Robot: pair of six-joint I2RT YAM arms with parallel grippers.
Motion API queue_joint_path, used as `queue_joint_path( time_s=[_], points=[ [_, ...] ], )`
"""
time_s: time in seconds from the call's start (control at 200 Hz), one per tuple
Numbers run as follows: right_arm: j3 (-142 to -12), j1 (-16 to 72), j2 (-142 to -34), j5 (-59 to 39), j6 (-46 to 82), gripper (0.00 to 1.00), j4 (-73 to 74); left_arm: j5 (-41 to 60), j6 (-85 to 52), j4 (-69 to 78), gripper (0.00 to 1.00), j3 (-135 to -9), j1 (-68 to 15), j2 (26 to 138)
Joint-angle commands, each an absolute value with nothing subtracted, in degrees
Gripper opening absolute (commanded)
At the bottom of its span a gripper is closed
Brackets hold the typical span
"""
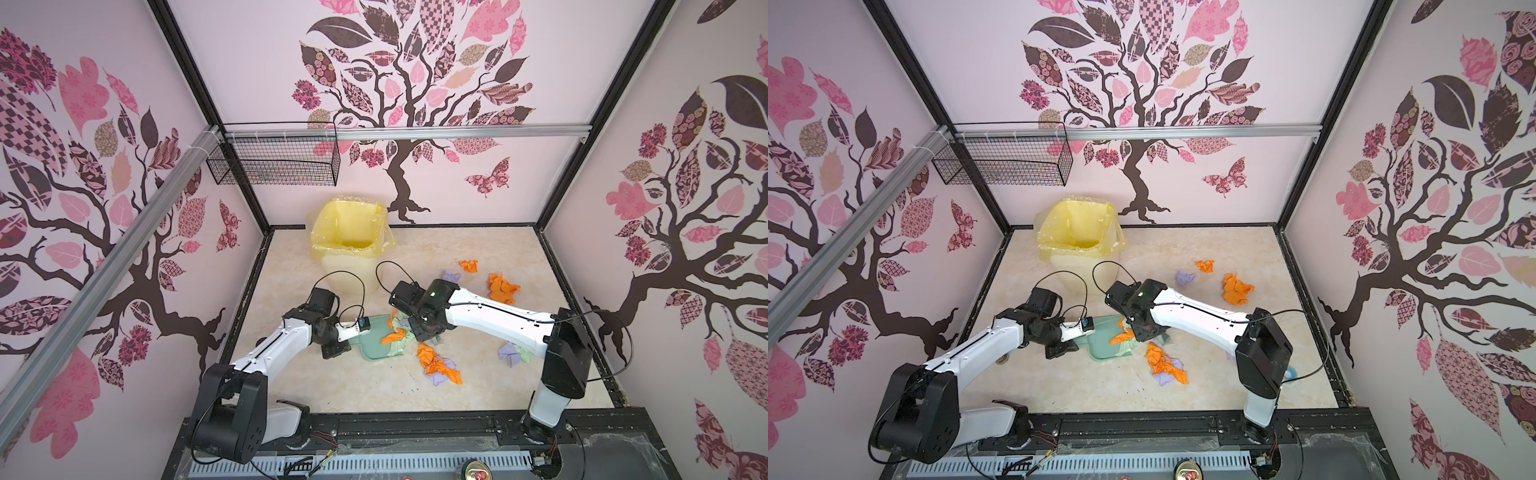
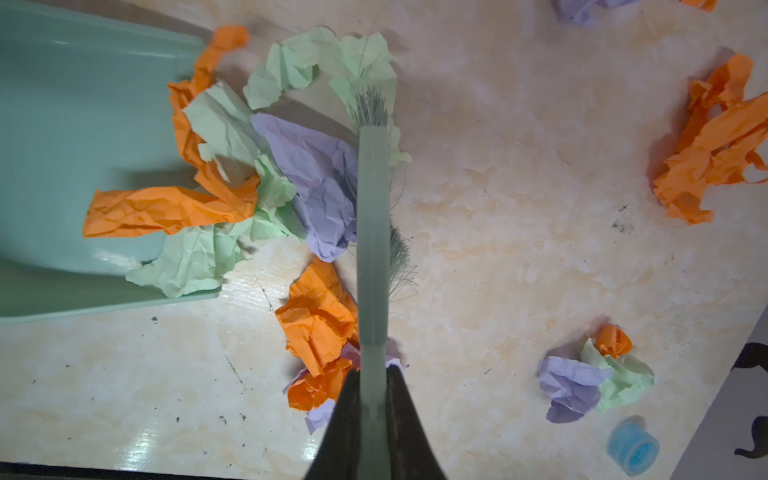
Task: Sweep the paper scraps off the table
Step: 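Sweep the scraps with the right gripper's brush toward the dustpan held by the left gripper, then lift the brush with the right gripper and move it back over the scraps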
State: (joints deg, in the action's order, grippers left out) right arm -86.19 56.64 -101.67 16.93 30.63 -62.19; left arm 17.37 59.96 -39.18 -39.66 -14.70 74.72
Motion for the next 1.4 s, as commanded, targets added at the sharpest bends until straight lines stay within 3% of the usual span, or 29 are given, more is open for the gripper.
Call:
queue_joint_path(
  time_s=[0.0,0.31,0.735,1.065,1.396],
  points=[
    [-89.2,57.9,-104.1,14.8,30.6,0.0,-61.3,16.9,58.9,-38.3,0.0,-41.9,-15.4,75.0],
    [-91.8,60.3,-104.8,11.4,30.0,0.0,-58.6,17.2,56.8,-37.4,0.0,-43.2,-16.3,77.0],
    [-90.9,61.3,-97.7,11.2,27.2,0.0,-63.7,18.4,53.9,-33.4,0.0,-43.2,-16.4,79.5],
    [-94.0,60.0,-92.9,25.8,27.3,0.0,-71.4,17.8,54.3,-33.4,0.0,-43.5,-16.5,80.5],
    [-98.2,50.1,-106.6,38.4,20.6,0.0,-75.0,17.4,54.0,-33.8,0.0,-42.7,-16.5,79.7]
  ],
)
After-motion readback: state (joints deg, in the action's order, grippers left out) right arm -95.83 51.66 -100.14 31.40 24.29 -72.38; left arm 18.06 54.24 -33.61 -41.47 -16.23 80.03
